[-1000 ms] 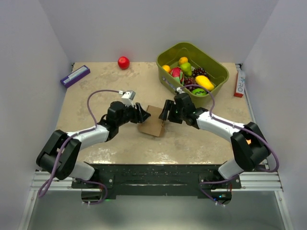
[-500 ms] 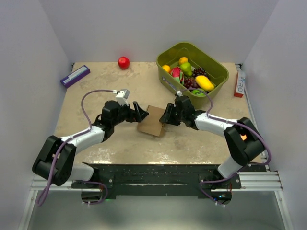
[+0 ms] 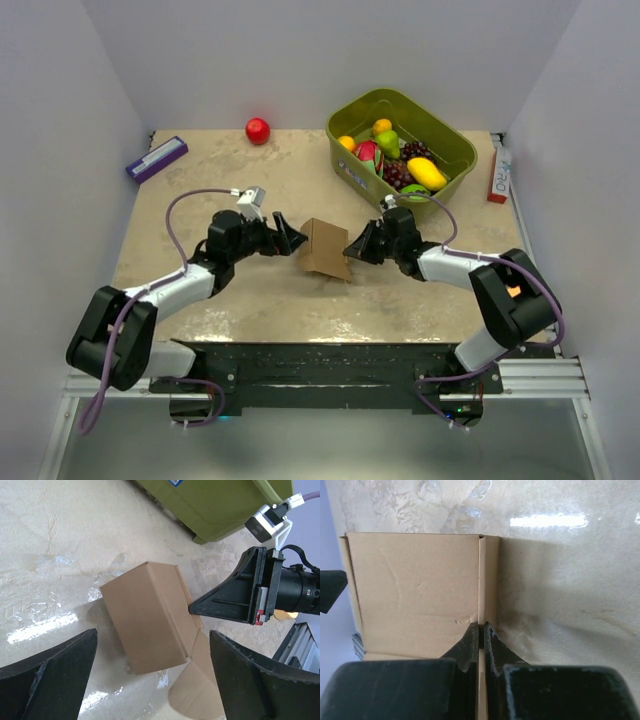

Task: Fold the paper box

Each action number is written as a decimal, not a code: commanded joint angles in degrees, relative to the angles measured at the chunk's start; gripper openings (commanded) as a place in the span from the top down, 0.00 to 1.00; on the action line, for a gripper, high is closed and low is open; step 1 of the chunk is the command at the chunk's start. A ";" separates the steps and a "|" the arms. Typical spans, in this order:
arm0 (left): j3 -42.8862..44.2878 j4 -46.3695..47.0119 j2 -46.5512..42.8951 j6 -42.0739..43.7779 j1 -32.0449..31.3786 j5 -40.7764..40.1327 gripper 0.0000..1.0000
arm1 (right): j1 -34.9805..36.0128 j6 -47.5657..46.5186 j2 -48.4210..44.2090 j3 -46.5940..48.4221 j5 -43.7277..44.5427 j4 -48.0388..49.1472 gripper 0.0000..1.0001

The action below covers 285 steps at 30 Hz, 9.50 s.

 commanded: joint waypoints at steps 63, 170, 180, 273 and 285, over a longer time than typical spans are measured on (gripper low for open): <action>2.13 10.80 18.81 -30.46 7.36 32.68 0.75 | 37.40 -45.68 -15.07 6.64 37.12 -9.22 0.01; 30.43 -35.51 9.04 27.97 5.96 5.80 0.10 | 18.77 -23.01 -6.81 28.44 25.28 -39.28 0.12; 29.91 -35.52 10.45 29.47 4.46 5.17 0.37 | 18.77 -22.13 -4.26 27.91 27.03 -37.43 0.47; 24.90 -37.54 7.02 26.05 -7.75 -9.94 1.00 | 14.99 -20.37 -10.32 29.41 26.50 -34.44 0.63; 24.81 -37.10 7.46 25.61 -7.93 -9.06 1.00 | 16.40 -16.24 -10.06 25.10 33.27 -26.01 0.74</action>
